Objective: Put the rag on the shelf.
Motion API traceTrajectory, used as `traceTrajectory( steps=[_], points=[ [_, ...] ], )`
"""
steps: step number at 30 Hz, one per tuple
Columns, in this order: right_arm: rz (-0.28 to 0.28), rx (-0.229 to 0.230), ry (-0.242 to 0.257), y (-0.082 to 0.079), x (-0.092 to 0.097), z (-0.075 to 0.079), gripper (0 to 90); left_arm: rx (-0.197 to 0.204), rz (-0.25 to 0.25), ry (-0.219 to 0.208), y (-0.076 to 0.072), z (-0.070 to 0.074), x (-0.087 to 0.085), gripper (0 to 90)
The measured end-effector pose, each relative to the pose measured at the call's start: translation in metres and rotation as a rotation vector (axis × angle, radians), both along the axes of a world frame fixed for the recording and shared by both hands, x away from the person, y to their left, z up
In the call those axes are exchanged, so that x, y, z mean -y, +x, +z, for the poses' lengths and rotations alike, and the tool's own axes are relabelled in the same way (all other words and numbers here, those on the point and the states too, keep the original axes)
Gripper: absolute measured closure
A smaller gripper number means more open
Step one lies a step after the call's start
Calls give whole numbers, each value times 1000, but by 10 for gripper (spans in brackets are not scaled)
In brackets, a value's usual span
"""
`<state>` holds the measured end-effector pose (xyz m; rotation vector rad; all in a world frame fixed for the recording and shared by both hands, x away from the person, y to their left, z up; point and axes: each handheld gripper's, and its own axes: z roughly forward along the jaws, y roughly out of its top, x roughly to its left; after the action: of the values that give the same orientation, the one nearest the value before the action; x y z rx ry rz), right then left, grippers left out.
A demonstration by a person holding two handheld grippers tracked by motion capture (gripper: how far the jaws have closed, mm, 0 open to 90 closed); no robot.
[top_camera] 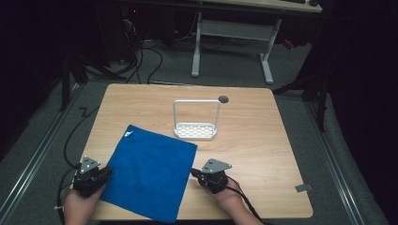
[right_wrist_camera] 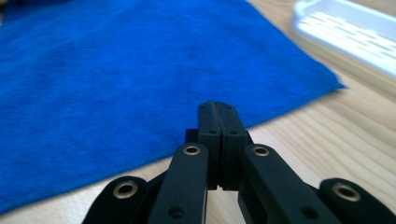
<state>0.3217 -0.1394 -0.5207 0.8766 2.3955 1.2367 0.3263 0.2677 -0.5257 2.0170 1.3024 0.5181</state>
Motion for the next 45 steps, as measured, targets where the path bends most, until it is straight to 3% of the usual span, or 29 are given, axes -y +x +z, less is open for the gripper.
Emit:
traceTrajectory(
  steps=[4,7,12,18,22,28,36,37,40,43,45],
  points=[
    [34,-8,-22,0,-10,-3,900,-6,-14,19,-2,-2,0,900],
    [55,-19,-65,1,-21,-9,900,-4,-19,26,-5,-2,1,900],
    [55,-33,-120,4,-26,-12,900,-2,-35,24,-8,-2,2,900],
    [42,-43,-131,3,-24,-10,900,-14,-64,16,-9,-2,5,900],
    [19,-35,-150,1,-13,-9,900,-13,-107,39,-14,-1,16,900],
    [-11,-47,-174,-5,8,-7,900,-27,-192,-1,-19,-1,35,900],
    [-77,-61,-167,-8,38,-6,900,-38,-301,2,-29,1,64,898],
    [-99,-63,-162,-9,49,-6,900,-44,-323,-2,-30,1,70,891],
    [-118,-67,-160,-10,56,-6,900,-38,-333,-11,-29,3,74,848],
    [-155,-72,-153,-11,71,-6,900,21,-313,-19,-21,7,81,849],
    [-166,-69,-152,-12,75,-6,900,23,-304,-17,-13,6,85,850]
  ],
)
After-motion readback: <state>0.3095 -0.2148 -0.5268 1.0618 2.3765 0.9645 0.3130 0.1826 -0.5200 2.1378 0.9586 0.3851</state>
